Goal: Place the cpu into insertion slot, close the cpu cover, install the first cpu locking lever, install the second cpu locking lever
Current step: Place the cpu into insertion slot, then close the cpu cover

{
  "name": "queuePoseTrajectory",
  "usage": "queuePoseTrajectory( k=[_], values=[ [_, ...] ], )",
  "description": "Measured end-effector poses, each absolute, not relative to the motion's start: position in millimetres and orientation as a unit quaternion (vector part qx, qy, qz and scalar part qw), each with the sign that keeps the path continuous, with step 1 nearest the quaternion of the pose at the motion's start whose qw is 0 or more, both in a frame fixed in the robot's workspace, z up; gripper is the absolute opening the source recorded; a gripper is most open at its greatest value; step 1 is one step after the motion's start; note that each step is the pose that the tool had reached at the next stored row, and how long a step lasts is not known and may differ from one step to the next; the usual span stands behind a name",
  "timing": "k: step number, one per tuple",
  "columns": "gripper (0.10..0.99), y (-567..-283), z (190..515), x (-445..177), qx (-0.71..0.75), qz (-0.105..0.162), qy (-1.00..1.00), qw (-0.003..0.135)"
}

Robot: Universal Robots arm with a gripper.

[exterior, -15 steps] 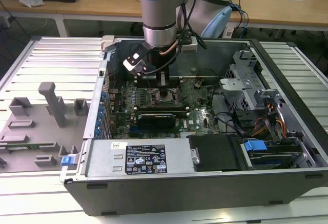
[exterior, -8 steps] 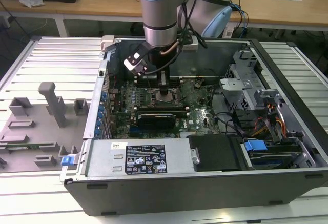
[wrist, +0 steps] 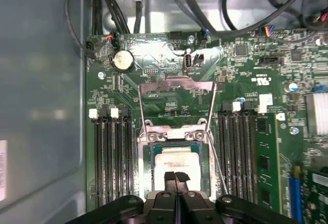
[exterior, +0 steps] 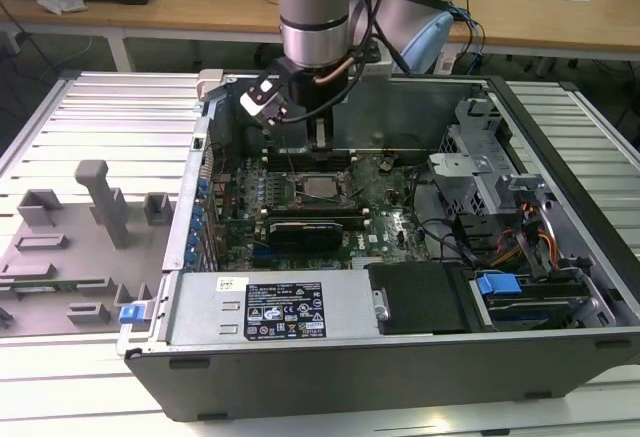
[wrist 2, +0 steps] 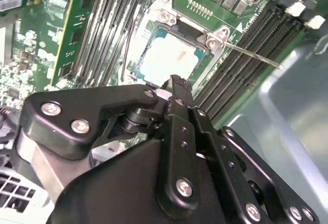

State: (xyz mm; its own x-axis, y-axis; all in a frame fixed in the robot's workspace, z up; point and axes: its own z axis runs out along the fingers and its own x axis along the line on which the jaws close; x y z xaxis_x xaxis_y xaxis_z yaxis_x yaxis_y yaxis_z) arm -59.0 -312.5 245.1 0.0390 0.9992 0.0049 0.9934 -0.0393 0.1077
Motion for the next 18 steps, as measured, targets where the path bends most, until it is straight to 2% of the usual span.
queuePoseTrajectory(
  k=[3,18],
  values=[
    [0.106,-312.5,259.5,-59.0,0.721,0.039,0.691,0.037],
    [0.106,-312.5,260.0,-58.9,0.721,0.039,0.69,0.037]
  ],
)
